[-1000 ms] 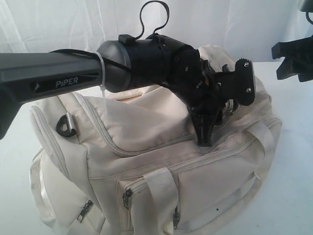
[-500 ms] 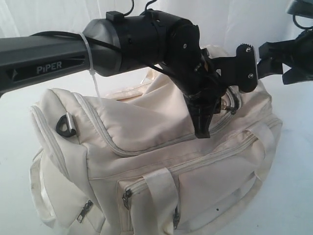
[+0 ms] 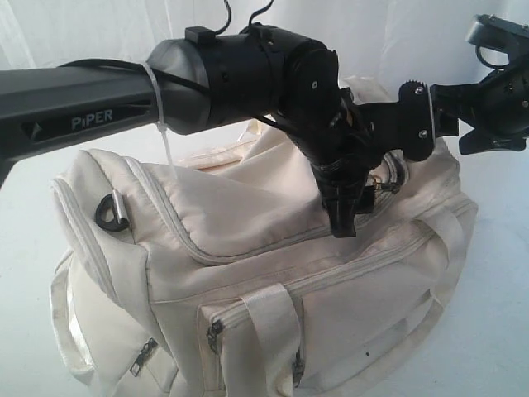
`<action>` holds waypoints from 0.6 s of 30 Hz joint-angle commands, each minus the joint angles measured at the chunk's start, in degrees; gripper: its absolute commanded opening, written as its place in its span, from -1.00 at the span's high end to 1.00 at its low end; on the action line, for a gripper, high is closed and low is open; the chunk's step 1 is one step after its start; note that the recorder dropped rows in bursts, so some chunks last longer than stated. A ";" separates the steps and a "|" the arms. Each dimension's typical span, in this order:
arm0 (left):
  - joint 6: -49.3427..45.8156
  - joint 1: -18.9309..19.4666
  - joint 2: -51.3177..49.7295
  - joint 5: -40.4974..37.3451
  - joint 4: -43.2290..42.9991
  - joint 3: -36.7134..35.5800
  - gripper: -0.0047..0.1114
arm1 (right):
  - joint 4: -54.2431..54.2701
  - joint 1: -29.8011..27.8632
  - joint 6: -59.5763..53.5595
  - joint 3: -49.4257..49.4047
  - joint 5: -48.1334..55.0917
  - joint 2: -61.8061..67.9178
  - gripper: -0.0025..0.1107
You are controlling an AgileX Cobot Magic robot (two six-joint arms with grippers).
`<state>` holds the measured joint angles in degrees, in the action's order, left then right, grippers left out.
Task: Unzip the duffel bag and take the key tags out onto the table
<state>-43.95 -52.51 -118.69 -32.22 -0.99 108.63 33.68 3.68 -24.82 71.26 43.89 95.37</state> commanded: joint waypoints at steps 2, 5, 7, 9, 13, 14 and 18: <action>0.44 -0.13 -1.49 4.48 0.47 0.08 -0.42 | 0.38 -0.28 -0.95 -0.02 -0.76 0.05 -0.23; 0.44 -0.13 -3.18 6.52 0.00 0.08 -0.38 | -0.20 -0.28 -0.94 -0.02 -1.22 0.05 -0.23; 0.44 -0.13 -4.30 6.55 -2.16 0.08 -0.24 | -2.50 -0.28 -0.64 -0.02 -1.61 0.05 -0.23; 0.44 -0.13 -4.66 6.68 -2.56 0.08 -0.13 | -2.78 -0.28 -0.49 -0.02 -1.88 0.05 -0.23; 0.44 -0.13 -4.69 6.69 -5.40 0.08 0.05 | -2.78 -0.28 -0.49 -0.02 -2.13 0.05 -0.23; 0.44 -0.13 -4.69 6.69 -5.87 0.08 0.07 | -2.78 -0.28 -0.49 -0.02 -2.23 0.05 -0.23; 0.44 -0.13 -4.69 6.69 -6.56 0.08 0.29 | -2.78 -0.28 -0.49 -0.02 -2.23 0.05 -0.23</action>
<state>-43.95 -52.51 -123.40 -25.32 -6.65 108.63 31.17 3.68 -25.03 71.26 42.08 95.37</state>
